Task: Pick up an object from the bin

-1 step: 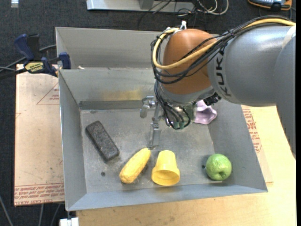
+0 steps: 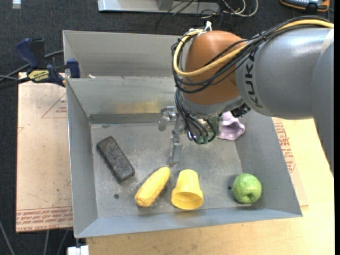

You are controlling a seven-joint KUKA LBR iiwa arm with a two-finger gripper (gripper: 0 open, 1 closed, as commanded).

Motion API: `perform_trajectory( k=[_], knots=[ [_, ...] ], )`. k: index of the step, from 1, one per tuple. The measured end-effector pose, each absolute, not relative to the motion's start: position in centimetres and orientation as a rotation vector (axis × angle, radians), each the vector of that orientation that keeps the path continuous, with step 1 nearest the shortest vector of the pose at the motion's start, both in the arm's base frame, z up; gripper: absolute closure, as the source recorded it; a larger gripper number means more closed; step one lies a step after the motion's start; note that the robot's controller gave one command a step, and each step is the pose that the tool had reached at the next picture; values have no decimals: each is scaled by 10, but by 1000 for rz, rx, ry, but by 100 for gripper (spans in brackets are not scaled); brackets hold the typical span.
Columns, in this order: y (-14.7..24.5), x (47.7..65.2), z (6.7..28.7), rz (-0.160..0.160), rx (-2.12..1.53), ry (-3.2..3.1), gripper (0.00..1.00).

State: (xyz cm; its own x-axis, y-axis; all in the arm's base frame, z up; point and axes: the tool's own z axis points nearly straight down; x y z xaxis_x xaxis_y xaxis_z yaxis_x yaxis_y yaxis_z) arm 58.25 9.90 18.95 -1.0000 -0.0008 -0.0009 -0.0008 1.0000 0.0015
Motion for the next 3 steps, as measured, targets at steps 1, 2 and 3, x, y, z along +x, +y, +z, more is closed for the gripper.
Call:
perform_trajectory(
  k=[1, 2, 3],
  knots=[
    [105, 574, 158, 3, -72, 3133, 0],
    [107, 564, 96, 4, -133, 3134, 0],
    [103, 548, 71, 4, -255, 3122, 100]
  ],
)
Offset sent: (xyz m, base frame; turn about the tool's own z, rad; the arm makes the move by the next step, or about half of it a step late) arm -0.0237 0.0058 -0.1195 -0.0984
